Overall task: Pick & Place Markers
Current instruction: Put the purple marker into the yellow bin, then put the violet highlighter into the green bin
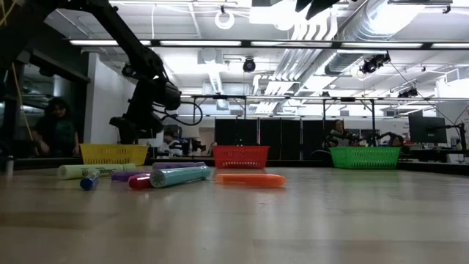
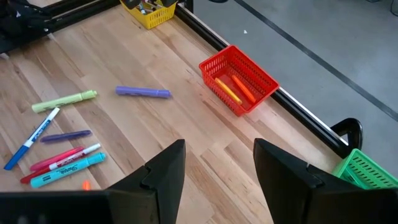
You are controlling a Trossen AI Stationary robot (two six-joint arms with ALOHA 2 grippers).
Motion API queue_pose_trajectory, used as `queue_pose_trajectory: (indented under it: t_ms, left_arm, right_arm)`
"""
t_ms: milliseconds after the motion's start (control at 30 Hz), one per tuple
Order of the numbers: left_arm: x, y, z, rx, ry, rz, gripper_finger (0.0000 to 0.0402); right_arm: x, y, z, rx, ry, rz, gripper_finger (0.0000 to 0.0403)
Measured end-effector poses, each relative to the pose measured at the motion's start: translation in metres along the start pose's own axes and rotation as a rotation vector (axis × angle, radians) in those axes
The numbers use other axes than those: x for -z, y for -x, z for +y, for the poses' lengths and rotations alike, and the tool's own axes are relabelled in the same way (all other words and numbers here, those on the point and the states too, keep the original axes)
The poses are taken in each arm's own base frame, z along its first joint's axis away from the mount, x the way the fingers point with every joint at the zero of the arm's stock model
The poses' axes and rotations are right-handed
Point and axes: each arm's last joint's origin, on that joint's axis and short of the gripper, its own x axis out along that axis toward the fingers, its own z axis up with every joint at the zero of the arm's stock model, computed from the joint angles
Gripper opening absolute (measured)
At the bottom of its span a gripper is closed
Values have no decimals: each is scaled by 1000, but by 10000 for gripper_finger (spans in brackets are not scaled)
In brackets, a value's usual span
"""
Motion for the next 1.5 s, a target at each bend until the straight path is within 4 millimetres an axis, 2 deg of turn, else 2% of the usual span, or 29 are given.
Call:
queue_pose_trajectory:
  t_ms: [367,467,700,833,1133,1500]
  left_arm:
    - [1,1,-2,-19,22,46,29]
    - [1,1,-3,4,35,40,53]
    - [1,2,-4,-32,90,81,139]
    - [3,4,-4,-64,116,115,162]
    - [11,20,-6,-83,167,92,166]
    - [21,57,-16,-136,262,-16,166]
  right_arm:
    - [0,0,0,-1,5,0,179]
    - [0,0,0,-2,7,1,179]
    - [0,0,0,-13,7,9,179]
    - [0,0,1,-21,8,16,179]
    - [0,0,1,-21,25,16,179]
    - [0,0,1,-21,46,15,179]
